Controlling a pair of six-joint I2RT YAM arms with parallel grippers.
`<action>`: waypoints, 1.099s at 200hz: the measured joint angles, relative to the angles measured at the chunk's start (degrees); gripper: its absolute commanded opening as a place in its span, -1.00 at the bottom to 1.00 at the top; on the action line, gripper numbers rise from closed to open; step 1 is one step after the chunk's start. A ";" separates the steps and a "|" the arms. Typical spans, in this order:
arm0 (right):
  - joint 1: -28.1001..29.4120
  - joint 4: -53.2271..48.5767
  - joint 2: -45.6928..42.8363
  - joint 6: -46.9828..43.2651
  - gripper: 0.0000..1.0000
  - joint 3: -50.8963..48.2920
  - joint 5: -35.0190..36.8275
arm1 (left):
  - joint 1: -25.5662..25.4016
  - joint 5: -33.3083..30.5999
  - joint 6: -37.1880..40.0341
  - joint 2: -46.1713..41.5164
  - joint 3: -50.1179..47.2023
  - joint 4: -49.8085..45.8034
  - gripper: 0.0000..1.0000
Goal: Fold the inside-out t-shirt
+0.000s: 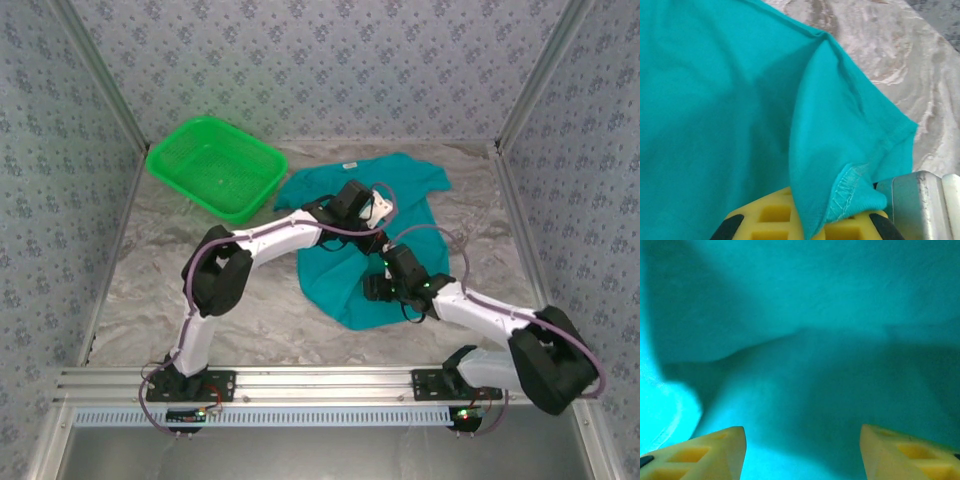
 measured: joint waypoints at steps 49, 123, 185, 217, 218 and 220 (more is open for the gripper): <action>0.37 8.33 7.93 -1.42 -0.73 -0.31 5.27 | 1.20 0.20 0.00 -0.11 0.55 -0.61 -1.00; 4.39 -0.90 -14.36 -7.96 -1.00 0.33 -1.03 | 7.32 -3.50 -0.70 -7.32 -1.75 -4.79 -1.00; -9.38 -18.05 -22.88 -18.60 -1.00 20.52 -15.23 | 24.52 -14.29 -6.16 -30.10 -15.41 -6.93 -1.00; -25.49 -24.57 -22.51 -19.23 -1.00 23.28 -18.75 | 32.57 -17.51 -12.13 -42.95 -33.14 -6.14 -1.00; -25.79 -24.70 -22.49 -19.21 -1.00 23.28 -18.80 | 32.72 -17.53 -12.26 -43.17 -33.53 -6.14 -1.00; -26.71 -25.00 -22.36 -19.21 -1.00 23.28 -18.88 | 33.11 -17.75 -12.66 -43.82 -34.88 -6.08 -1.00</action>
